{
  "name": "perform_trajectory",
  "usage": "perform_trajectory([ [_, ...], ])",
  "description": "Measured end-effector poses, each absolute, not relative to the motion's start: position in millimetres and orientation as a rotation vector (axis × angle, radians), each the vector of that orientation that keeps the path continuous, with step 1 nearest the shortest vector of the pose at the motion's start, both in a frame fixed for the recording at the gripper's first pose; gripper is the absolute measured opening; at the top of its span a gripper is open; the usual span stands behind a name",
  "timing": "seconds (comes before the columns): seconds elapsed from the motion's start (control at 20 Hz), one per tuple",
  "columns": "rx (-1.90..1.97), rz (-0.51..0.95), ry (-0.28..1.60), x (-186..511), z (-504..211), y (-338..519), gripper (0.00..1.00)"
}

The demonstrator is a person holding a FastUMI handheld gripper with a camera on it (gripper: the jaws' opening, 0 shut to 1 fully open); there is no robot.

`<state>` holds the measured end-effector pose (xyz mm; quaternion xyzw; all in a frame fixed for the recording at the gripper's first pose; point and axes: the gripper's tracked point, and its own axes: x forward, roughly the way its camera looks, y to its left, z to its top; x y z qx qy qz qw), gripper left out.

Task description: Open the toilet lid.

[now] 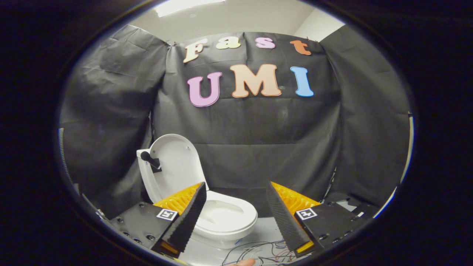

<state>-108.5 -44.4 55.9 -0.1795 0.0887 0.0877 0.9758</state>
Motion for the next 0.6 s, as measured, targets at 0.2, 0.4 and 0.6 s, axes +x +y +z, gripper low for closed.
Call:
perform_trajectory([
  [0.2, -0.362, 0.177, 0.179, -106.6, 55.8, -44.0, 1.00],
  [0.4, -0.362, 0.177, 0.179, -103.9, 55.8, -44.7, 1.00],
  [0.6, -0.362, 0.178, 0.178, -104.1, 55.3, -45.2, 1.00],
])
